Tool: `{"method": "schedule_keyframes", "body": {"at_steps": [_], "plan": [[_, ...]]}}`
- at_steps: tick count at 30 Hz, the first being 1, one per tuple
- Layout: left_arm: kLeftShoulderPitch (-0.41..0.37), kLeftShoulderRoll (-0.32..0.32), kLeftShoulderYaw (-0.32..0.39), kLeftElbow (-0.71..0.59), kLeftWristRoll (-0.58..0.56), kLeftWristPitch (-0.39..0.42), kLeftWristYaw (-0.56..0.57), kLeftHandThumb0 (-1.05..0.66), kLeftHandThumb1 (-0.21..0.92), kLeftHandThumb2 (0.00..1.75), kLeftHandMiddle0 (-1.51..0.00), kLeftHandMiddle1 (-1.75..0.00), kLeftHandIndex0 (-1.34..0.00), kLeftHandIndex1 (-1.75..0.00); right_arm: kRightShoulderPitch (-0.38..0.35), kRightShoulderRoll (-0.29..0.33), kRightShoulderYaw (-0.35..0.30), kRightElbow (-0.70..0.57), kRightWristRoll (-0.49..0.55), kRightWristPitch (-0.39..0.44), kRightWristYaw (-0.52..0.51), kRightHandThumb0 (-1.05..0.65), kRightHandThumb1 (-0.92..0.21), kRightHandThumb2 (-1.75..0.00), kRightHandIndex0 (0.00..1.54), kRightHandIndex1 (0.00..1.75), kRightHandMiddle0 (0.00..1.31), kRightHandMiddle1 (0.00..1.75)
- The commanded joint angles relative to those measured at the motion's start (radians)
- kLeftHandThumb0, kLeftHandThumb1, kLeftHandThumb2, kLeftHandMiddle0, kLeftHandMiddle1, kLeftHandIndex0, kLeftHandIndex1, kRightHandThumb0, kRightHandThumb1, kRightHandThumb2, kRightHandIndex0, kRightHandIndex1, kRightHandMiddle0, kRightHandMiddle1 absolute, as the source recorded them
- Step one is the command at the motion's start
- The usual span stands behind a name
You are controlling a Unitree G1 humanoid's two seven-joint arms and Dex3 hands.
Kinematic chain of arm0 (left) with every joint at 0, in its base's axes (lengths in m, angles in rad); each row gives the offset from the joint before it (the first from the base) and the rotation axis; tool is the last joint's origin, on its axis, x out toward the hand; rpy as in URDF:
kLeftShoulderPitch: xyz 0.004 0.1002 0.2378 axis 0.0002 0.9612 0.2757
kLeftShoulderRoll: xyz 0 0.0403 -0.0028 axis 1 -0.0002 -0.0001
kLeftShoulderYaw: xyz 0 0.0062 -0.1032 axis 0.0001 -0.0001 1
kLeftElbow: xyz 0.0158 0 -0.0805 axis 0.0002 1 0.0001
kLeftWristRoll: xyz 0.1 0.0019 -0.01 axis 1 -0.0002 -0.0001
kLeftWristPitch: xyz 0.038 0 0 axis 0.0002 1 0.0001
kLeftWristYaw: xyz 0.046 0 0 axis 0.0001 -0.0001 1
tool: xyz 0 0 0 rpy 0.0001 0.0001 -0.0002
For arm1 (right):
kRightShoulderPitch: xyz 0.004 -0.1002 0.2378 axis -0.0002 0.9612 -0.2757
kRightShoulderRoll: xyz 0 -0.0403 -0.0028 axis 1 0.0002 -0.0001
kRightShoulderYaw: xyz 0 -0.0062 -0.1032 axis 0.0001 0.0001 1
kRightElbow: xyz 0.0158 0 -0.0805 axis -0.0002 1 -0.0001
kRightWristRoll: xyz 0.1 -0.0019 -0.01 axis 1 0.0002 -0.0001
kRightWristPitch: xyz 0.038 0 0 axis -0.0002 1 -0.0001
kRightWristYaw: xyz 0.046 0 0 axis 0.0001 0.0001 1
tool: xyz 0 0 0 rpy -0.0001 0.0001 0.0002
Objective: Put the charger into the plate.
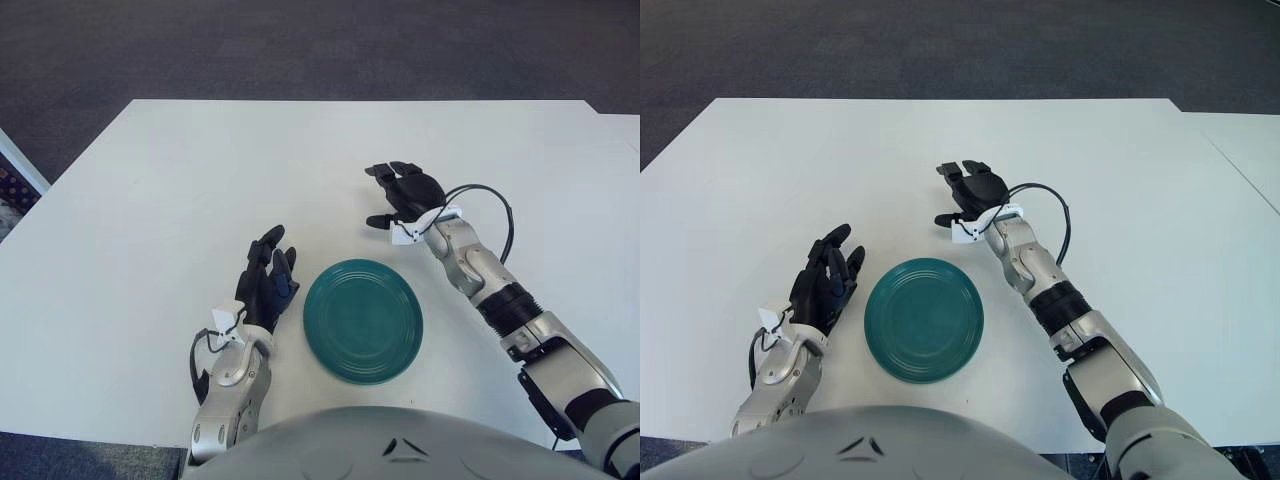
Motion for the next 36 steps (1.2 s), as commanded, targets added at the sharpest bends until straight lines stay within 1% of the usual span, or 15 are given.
{"method": "schedule_keyframes", "body": {"at_steps": [1,13,16,19,27,32,36], "plan": [[0.000,-0.011,-0.006,-0.006,0.007,0.010,0.007,-0.88,0.92,0.81,-0.36,0.00,-0.01,-0.76,-0.005,-0.008,-0.009,0.017,0.012,-0.008,-0.015,-0.90,-0.92,-0.63,0.20,0.00,0.00,0.62],[-0.008,-0.012,0.005,-0.003,-0.018,0.026,0.004,-0.88,0.92,0.81,-0.37,0.00,-0.01,-0.77,0.016,0.001,-0.008,0.063,0.034,-0.028,-0.024,-0.90,-0.92,-0.64,0.22,0.01,0.00,0.64],[-0.009,-0.015,0.006,0.001,-0.021,0.019,0.003,-0.89,0.92,0.81,-0.37,0.00,-0.01,-0.77,0.017,0.005,-0.005,0.102,0.045,-0.038,-0.036,-0.89,-0.92,-0.63,0.22,0.01,0.00,0.65],[-0.007,-0.018,0.008,0.001,-0.026,0.017,0.003,-0.90,0.92,0.81,-0.37,0.00,-0.01,-0.77,0.012,0.005,-0.002,0.166,0.049,-0.056,-0.066,-0.89,-0.92,-0.62,0.23,0.01,0.00,0.65],[-0.003,-0.013,0.010,0.000,-0.030,0.021,0.001,-0.90,0.92,0.81,-0.38,-0.01,0.00,-0.77,-0.025,0.007,0.007,0.288,0.045,-0.085,-0.120,-0.88,-0.92,-0.62,0.22,0.00,0.00,0.65],[-0.008,-0.008,0.008,0.001,-0.026,0.018,-0.002,-0.91,0.92,0.81,-0.39,-0.01,0.00,-0.77,-0.053,0.010,0.006,0.362,0.058,-0.092,-0.117,-0.88,-0.92,-0.64,0.22,0.00,0.00,0.65],[-0.007,-0.001,0.006,-0.004,-0.027,0.020,-0.009,-0.93,0.92,0.82,-0.41,-0.02,-0.01,-0.77,-0.058,0.016,0.009,0.407,0.071,-0.099,-0.112,-0.88,-0.92,-0.64,0.23,0.00,0.00,0.66]]}}
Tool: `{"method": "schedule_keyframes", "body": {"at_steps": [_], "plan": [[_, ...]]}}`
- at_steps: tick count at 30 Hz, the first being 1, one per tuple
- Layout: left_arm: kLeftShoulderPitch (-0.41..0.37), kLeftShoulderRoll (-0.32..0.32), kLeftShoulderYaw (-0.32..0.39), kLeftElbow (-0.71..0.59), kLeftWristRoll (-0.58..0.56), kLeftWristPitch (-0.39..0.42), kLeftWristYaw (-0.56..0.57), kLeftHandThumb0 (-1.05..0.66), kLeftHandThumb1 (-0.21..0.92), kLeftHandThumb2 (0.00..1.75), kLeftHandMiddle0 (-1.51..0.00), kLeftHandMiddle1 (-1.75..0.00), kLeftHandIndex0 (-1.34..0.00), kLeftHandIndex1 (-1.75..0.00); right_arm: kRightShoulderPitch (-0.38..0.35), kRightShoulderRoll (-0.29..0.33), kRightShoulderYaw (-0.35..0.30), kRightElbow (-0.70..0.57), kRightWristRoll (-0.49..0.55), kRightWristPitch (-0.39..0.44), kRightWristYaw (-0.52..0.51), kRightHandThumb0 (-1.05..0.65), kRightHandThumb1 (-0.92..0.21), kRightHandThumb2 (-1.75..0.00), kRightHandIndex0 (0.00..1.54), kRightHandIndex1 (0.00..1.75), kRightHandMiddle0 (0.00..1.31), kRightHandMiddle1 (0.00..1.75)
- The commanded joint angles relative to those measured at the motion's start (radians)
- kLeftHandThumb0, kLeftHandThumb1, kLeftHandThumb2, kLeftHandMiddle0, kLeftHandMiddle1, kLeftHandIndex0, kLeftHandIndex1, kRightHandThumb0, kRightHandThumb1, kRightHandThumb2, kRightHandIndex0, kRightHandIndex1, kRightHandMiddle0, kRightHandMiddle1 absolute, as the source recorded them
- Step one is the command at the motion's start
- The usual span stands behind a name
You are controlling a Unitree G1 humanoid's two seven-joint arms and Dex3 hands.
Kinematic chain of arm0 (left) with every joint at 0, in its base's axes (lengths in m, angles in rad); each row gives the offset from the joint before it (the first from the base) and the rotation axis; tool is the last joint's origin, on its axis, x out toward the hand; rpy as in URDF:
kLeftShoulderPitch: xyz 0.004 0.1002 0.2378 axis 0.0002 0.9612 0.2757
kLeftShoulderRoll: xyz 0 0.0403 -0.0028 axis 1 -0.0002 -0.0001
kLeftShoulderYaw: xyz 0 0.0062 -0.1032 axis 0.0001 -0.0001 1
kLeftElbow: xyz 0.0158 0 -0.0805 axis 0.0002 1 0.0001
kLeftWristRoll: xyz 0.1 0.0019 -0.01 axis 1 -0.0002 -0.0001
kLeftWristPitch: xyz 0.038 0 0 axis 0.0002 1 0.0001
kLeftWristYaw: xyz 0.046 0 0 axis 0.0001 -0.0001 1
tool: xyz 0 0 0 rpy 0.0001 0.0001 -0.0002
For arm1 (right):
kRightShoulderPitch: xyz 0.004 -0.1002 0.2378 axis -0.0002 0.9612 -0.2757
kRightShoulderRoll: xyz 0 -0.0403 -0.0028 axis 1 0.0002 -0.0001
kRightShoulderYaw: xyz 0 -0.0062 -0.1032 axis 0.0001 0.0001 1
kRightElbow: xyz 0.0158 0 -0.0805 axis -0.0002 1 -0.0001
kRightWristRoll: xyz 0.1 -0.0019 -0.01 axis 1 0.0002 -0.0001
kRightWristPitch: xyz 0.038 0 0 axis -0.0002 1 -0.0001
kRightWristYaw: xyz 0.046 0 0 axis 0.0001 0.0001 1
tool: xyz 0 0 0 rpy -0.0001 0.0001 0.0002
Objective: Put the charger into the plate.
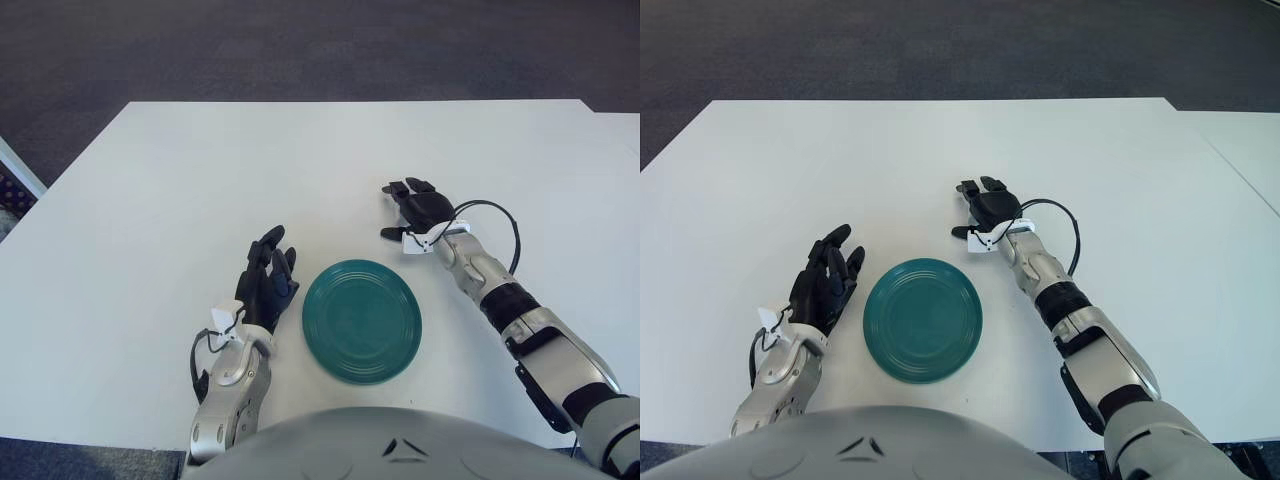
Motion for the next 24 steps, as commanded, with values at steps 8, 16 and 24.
{"method": "schedule_keyframes", "body": {"at_steps": [8,16,24], "plan": [[0.003,-0.023,-0.006,-0.025,-0.013,0.027,0.009,-0.94,0.92,0.82,-0.43,-0.02,-0.02,-0.77,0.005,0.017,0.035,0.136,0.018,-0.014,-0.020,-0.84,-0.92,-0.62,0.26,0.02,0.01,0.68],[0.006,-0.027,-0.017,-0.052,-0.022,0.052,0.021,-0.95,0.92,0.82,-0.44,-0.02,-0.04,-0.77,-0.040,0.022,0.074,0.291,0.005,-0.039,-0.076,-0.82,-0.92,-0.61,0.29,0.02,0.00,0.68],[0.009,-0.024,-0.017,-0.068,-0.039,0.067,0.024,-0.95,0.92,0.81,-0.48,-0.03,-0.08,-0.78,-0.061,0.026,0.098,0.361,0.007,-0.044,-0.146,-0.78,-0.92,-0.60,0.48,0.07,0.07,0.76]]}}
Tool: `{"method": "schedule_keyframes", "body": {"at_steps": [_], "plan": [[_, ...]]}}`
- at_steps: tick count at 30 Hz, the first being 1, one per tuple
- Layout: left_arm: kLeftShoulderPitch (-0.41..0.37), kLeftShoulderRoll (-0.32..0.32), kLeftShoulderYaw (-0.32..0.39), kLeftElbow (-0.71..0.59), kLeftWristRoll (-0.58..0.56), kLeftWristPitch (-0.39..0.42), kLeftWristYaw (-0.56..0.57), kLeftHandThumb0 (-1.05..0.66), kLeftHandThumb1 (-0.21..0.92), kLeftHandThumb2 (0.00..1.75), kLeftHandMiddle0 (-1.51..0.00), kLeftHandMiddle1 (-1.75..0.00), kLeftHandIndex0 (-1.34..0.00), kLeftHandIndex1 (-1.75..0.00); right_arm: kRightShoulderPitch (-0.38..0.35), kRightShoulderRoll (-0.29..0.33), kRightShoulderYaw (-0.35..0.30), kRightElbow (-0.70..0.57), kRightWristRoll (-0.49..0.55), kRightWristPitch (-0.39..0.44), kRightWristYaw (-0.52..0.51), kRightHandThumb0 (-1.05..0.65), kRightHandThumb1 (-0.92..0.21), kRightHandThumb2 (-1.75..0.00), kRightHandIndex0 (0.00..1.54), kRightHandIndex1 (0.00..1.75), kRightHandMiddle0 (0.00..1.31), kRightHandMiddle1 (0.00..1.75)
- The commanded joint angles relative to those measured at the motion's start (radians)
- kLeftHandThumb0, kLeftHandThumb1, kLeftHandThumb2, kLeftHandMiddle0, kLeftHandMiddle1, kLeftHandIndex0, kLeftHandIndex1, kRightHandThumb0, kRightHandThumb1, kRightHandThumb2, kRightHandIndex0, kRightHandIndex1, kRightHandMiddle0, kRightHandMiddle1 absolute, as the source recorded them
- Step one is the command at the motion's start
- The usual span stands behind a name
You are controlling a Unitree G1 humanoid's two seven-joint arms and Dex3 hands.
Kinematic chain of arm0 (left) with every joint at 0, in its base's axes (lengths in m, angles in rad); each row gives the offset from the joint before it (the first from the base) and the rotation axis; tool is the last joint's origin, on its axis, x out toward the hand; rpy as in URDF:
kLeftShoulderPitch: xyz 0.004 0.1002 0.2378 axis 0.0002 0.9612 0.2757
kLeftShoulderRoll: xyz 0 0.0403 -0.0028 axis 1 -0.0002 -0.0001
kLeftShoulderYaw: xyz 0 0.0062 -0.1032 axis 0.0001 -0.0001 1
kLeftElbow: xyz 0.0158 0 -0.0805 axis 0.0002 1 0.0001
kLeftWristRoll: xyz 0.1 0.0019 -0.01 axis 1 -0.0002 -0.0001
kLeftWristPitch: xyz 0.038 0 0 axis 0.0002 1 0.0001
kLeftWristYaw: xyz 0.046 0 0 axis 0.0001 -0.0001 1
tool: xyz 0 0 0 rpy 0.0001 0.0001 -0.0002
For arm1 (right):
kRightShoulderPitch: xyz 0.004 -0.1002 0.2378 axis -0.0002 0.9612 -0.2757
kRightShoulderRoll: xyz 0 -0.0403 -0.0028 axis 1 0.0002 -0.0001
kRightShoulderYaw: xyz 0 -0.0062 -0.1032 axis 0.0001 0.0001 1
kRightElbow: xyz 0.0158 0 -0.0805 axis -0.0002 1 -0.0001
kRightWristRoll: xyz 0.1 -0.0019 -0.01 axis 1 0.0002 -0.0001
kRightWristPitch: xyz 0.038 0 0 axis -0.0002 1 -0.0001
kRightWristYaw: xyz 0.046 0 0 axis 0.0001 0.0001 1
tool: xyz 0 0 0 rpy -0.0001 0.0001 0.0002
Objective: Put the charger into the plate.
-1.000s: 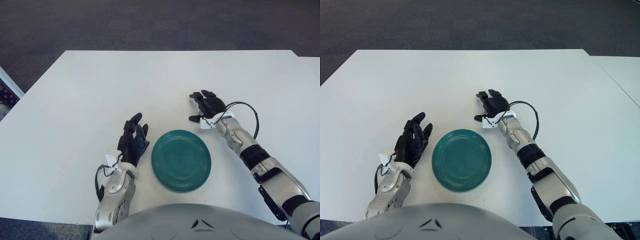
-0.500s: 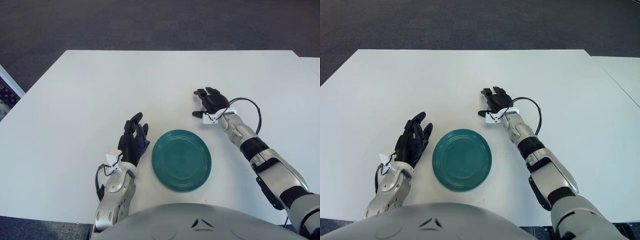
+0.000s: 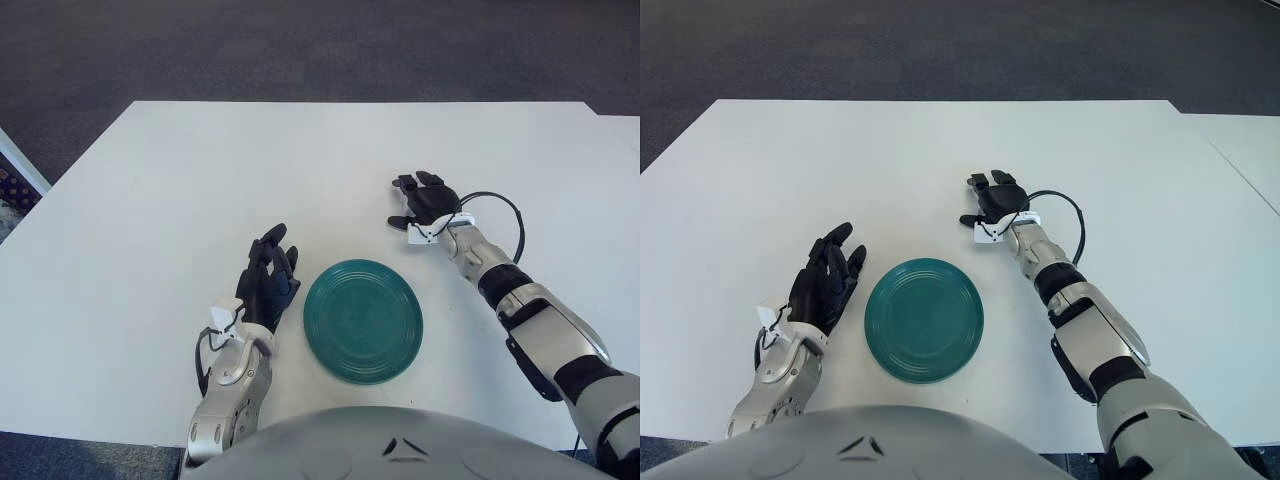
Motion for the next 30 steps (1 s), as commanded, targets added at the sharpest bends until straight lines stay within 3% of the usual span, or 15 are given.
{"method": "schedule_keyframes", "body": {"at_steps": [1,3,5,6,8,9,11,14,21,30], "plan": [[0.003,-0.022,-0.005,-0.017,-0.016,0.009,0.002,-0.95,0.92,0.81,-0.48,-0.03,-0.09,-0.78,0.058,0.003,0.030,0.080,-0.008,0.002,-0.002,-0.77,-0.92,-0.60,0.53,0.07,0.10,0.81],[0.004,-0.018,-0.005,-0.022,-0.021,0.010,-0.004,-0.95,0.92,0.81,-0.49,-0.04,-0.09,-0.78,0.055,-0.001,0.038,0.094,-0.013,-0.010,-0.030,-0.76,-0.92,-0.60,0.61,0.10,0.15,0.90],[0.002,-0.015,-0.005,-0.025,-0.026,0.012,-0.007,-0.95,0.92,0.82,-0.50,-0.04,-0.10,-0.79,0.048,-0.006,0.049,0.112,-0.019,-0.024,-0.053,-0.75,-0.92,-0.61,0.58,0.46,0.18,1.12],[0.000,-0.014,-0.005,-0.024,-0.028,0.013,-0.008,-0.95,0.92,0.82,-0.51,-0.04,-0.11,-0.79,0.043,-0.008,0.054,0.121,-0.022,-0.030,-0.062,-0.75,-0.92,-0.62,0.52,0.88,0.18,1.29],[-0.002,-0.012,-0.004,-0.023,-0.032,0.016,-0.009,-0.95,0.92,0.82,-0.51,-0.04,-0.12,-0.79,0.035,-0.011,0.063,0.136,-0.025,-0.040,-0.075,-0.74,-0.92,-0.63,0.46,1.29,0.18,1.47],[-0.002,-0.012,-0.005,-0.023,-0.034,0.017,-0.008,-0.96,0.92,0.83,-0.52,-0.04,-0.12,-0.80,0.033,-0.011,0.066,0.141,-0.025,-0.044,-0.079,-0.74,-0.92,-0.64,0.44,1.46,0.18,1.54],[-0.006,-0.008,-0.003,-0.021,-0.041,0.020,-0.014,-0.95,0.92,0.83,-0.52,-0.05,-0.13,-0.80,0.032,-0.040,0.066,0.099,-0.019,-0.064,-0.066,-0.72,-0.92,-0.64,0.46,1.60,0.22,1.63],[-0.011,-0.002,0.001,-0.021,-0.054,0.025,-0.025,-0.95,0.92,0.84,-0.53,-0.05,-0.15,-0.81,0.049,-0.079,0.058,0.005,-0.005,-0.078,-0.032,-0.69,-0.92,-0.63,0.54,1.70,0.35,1.71],[-0.018,0.008,0.015,-0.019,-0.075,0.027,-0.050,-0.96,0.92,0.84,-0.54,-0.04,-0.22,-0.84,0.039,-0.062,0.034,0.056,0.033,-0.106,-0.036,-0.64,-0.92,-0.62,0.70,1.74,0.60,1.74],[-0.022,0.008,0.019,-0.024,-0.085,0.027,-0.062,-0.97,0.92,0.85,-0.53,-0.03,-0.22,-0.84,0.032,-0.062,0.013,0.078,0.054,-0.134,-0.054,-0.67,-0.92,-0.67,0.79,1.75,0.74,1.75]]}}
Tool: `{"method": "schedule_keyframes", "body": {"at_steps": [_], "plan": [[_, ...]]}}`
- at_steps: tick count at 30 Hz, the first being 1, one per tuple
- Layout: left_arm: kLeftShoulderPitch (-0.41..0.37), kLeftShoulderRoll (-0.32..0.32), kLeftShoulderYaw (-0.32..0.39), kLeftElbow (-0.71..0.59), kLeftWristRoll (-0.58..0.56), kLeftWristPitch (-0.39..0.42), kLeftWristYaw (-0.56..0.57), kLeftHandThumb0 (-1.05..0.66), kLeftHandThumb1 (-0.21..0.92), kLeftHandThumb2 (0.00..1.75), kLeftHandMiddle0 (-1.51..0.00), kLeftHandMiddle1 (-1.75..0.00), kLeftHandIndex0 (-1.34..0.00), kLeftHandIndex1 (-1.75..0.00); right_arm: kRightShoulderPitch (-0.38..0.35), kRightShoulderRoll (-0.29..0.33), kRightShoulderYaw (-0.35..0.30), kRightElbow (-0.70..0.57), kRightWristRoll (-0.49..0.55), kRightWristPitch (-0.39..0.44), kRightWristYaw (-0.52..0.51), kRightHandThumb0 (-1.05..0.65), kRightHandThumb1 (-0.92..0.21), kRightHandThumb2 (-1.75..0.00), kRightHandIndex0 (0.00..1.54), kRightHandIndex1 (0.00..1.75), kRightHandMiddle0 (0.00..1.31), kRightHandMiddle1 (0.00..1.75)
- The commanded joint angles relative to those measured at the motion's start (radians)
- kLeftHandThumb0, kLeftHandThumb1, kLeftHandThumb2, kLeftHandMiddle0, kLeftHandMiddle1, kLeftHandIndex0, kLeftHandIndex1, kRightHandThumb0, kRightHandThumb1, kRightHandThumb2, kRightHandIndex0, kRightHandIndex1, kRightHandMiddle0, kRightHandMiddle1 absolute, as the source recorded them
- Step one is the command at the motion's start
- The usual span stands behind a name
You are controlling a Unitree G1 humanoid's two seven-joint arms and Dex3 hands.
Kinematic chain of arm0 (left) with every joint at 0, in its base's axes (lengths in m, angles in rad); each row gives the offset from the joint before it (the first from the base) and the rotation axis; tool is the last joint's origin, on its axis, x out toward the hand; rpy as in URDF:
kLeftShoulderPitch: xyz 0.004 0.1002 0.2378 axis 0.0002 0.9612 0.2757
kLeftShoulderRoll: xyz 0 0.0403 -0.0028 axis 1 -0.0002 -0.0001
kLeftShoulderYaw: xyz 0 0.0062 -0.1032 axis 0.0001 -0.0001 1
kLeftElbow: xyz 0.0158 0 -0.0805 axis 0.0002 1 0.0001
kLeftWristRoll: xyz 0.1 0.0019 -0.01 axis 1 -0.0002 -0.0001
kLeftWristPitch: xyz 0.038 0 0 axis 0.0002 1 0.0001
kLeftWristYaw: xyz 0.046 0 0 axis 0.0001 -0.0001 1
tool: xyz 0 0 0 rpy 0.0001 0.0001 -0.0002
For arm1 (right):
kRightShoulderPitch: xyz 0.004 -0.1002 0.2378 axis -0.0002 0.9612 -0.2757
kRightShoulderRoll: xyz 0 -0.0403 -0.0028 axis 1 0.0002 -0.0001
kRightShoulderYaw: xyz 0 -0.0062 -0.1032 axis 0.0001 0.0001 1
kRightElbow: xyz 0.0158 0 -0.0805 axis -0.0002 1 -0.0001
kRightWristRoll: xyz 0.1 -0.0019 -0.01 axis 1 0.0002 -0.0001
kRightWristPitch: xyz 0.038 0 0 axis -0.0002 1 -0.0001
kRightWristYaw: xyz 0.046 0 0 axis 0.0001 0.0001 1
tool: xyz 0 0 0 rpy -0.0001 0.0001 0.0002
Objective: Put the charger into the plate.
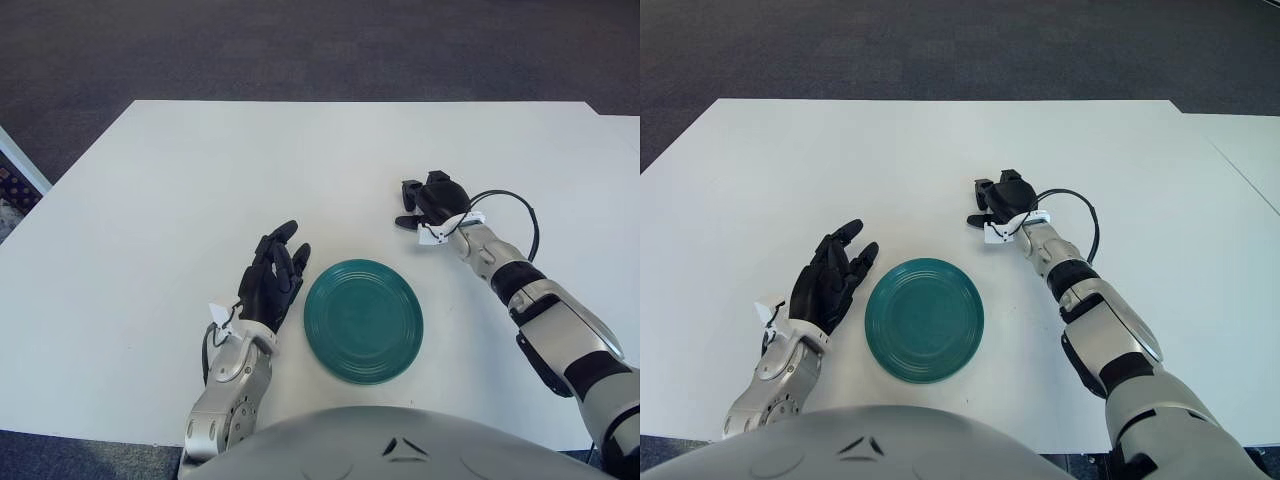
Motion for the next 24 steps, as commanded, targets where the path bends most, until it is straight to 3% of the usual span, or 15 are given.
{"method": "schedule_keyframes", "body": {"at_steps": [1,14,20,24], "plan": [[-0.008,0.002,0.006,-0.013,-0.010,0.008,-0.008,-0.97,0.92,0.85,-0.53,-0.03,-0.22,-0.84,0.045,-0.003,0.005,0.045,0.009,-0.009,0.026,-0.67,-0.92,-0.67,0.79,1.75,0.74,1.75],[-0.015,0.008,0.021,-0.027,-0.031,0.038,-0.013,-0.98,0.92,0.85,-0.51,-0.01,-0.22,-0.83,0.042,-0.023,0.003,0.061,0.005,-0.039,-0.015,-0.51,-0.92,-0.64,0.83,1.75,0.77,1.75],[-0.019,0.011,0.020,-0.026,-0.028,0.032,-0.015,-0.97,0.92,0.84,-0.49,0.00,-0.22,-0.83,0.005,-0.008,0.004,0.144,0.002,-0.062,-0.065,-0.47,-0.92,-0.65,0.87,1.75,0.78,1.75],[-0.021,0.018,0.017,-0.025,-0.017,0.029,-0.015,-0.96,0.92,0.85,-0.51,-0.01,-0.22,-0.83,0.028,-0.020,0.009,0.100,-0.004,-0.097,-0.114,-0.47,-0.92,-0.67,0.89,1.75,0.78,1.75]]}}
